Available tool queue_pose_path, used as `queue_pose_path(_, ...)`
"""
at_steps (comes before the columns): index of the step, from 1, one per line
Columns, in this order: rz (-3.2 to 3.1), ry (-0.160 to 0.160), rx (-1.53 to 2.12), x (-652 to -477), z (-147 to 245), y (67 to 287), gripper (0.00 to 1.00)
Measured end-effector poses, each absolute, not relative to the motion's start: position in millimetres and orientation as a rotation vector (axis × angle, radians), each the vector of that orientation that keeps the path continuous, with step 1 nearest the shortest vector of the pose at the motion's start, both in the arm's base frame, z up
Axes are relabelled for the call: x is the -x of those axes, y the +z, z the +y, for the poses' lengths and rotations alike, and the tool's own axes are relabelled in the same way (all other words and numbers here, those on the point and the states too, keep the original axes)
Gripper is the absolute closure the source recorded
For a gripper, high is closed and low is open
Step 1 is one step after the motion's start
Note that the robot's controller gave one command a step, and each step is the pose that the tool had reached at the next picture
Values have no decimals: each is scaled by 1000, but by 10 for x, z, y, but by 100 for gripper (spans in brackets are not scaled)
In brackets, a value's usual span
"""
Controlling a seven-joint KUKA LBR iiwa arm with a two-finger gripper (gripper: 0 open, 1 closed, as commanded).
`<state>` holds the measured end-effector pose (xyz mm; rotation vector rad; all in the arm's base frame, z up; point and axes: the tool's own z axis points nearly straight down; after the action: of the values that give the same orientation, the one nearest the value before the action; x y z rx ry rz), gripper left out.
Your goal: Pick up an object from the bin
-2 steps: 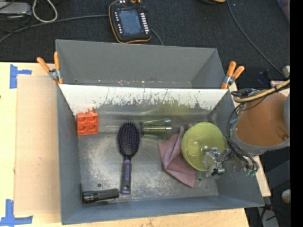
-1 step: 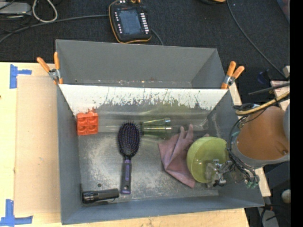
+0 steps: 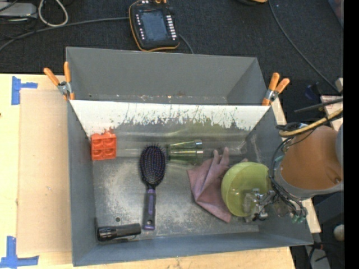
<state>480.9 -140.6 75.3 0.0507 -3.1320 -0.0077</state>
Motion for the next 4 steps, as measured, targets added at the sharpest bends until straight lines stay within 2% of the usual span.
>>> queue_pose_path(1,-3124,-10,-224,-5098,-1303,695,100)
queue_pose_path(4,-3124,-10,-223,-5098,-1303,695,100)
